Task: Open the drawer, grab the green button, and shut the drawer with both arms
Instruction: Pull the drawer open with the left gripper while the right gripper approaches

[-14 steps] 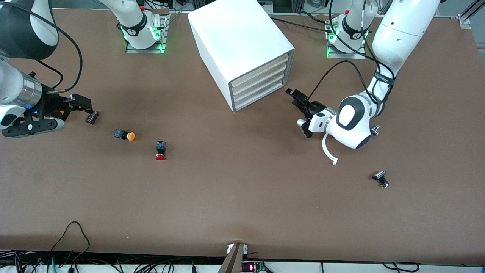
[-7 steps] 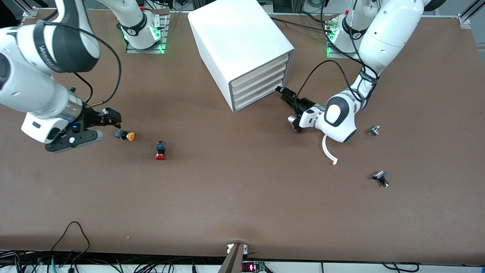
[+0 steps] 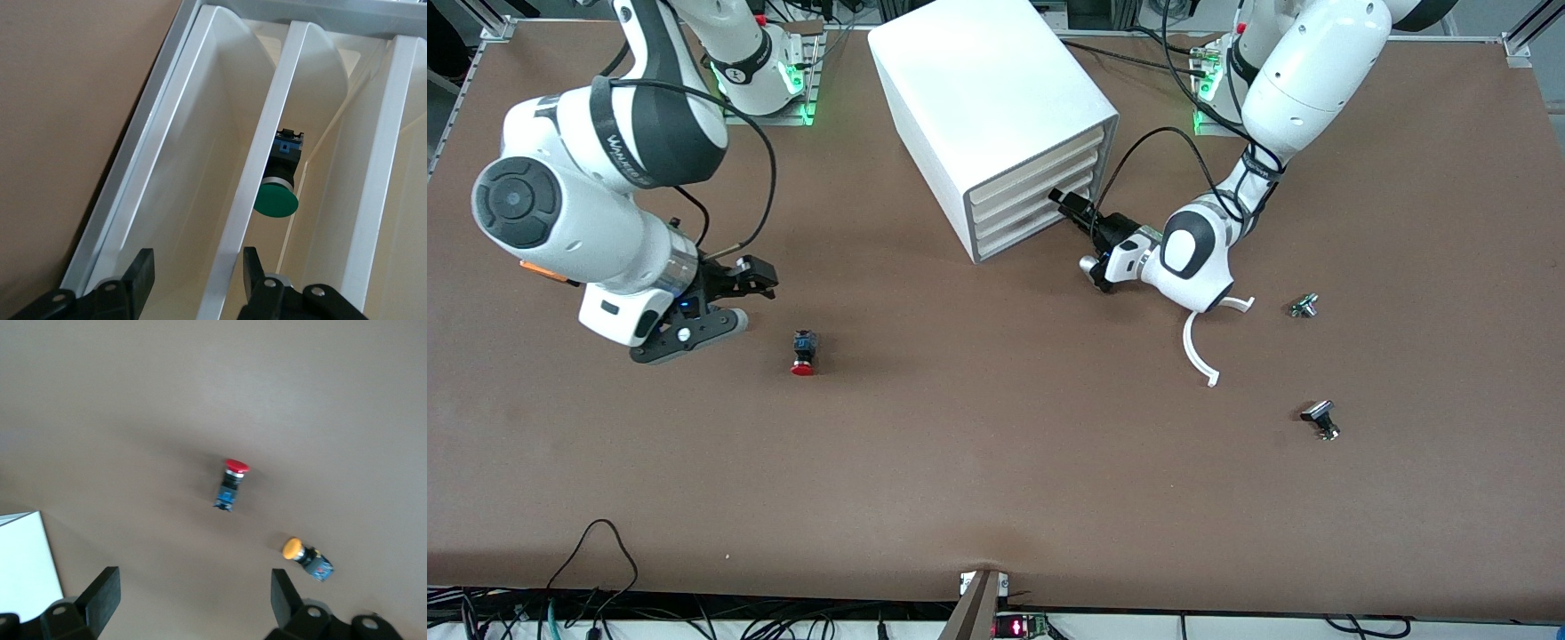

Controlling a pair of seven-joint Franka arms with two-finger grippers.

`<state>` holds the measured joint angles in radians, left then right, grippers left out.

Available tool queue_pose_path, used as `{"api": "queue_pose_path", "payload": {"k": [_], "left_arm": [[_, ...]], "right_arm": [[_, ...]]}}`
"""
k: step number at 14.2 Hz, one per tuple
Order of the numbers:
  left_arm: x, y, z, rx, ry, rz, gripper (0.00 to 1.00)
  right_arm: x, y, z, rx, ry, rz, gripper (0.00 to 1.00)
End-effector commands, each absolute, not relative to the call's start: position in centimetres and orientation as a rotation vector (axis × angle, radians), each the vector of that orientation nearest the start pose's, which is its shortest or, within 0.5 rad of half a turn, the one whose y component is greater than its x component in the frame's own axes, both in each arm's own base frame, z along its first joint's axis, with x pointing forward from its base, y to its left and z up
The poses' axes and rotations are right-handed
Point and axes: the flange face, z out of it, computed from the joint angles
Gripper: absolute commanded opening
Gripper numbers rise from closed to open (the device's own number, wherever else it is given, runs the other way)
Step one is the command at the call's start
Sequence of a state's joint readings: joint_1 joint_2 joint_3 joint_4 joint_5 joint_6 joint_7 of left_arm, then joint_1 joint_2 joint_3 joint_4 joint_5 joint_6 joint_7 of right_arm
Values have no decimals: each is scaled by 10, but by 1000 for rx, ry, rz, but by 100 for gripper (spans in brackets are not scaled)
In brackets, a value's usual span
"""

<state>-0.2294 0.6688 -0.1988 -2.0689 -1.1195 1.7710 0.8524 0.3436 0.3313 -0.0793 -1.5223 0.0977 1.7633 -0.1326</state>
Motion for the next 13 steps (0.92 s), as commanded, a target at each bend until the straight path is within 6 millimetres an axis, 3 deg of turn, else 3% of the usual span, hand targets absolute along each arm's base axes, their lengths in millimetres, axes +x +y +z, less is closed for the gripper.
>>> {"api": "queue_pose_path", "payload": {"k": [1,3,8,13], "left_arm": [[421,-283,119,1822,-389,-667,62],[413,-282,117,1816,-373,-677,59],[401,-282,125,1786,-351,-693,2],[399,-279,126,1788,-344,-696,0]], "right_arm": [[625,197,462,-2988,-596,120,100],[624,201,461,-2954,-608,125,100],[622,208,464,-2943,-648,117,100],[623,213,459,-2906,-639,118,100]]}}
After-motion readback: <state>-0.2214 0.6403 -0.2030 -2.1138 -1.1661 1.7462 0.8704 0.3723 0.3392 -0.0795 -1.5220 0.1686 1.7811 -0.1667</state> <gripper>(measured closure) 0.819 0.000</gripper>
